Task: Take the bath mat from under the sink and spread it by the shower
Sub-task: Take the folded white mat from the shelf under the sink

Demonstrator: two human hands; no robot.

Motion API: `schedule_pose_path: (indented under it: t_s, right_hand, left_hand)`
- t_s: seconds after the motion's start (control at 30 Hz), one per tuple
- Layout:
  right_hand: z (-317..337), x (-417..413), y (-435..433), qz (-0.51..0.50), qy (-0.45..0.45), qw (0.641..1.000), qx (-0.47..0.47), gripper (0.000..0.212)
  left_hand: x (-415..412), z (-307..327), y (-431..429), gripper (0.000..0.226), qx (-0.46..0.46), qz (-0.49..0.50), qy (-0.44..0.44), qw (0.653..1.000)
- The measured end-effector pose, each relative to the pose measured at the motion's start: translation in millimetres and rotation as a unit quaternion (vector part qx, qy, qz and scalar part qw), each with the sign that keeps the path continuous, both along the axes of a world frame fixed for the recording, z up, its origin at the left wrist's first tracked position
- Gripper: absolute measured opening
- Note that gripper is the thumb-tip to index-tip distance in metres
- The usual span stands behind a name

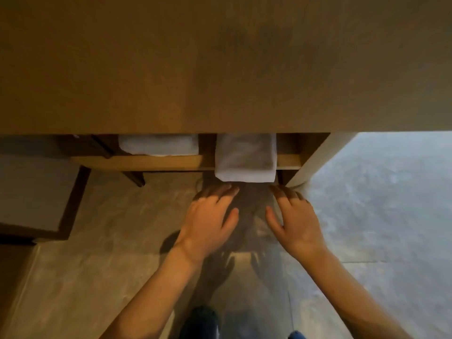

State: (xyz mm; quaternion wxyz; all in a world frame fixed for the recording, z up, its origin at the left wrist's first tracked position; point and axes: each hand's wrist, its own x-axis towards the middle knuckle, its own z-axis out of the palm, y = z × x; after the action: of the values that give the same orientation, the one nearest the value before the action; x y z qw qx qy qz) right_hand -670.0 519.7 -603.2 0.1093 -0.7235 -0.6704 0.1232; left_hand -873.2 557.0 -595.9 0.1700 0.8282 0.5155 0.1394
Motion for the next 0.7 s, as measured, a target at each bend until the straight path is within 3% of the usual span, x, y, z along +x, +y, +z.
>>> schedule_pose_path:
  t_s: [0.13,0.27,0.5,0.7]
  right_hand:
    - [-93.4,9.8,13.1,0.004,0.001,0.999,0.035,0.059]
    - [-134.1,21.1,27.1,-0.003,0.024,0.995,0.092,0.056]
    - [-92.6,38.8,57.5,-0.024,0.039,0.991,0.127,0.049]
    - [-95.9,45.2,107.6,-0.030,0.095,0.985,0.139,0.049]
  left_hand:
    - [5.1,-99.7,15.1,0.049,0.004,0.019,-0.004,1.000]
    - [3.9,-148.1,31.1,0.046,0.019,0.010,-0.032,0.999]
    - [15.2,-120.1,70.9,0.039,0.122,0.024,-0.042,0.991]
    - [30.3,-114.0,114.8,0.039,0.097,0.025,-0.070,0.993]
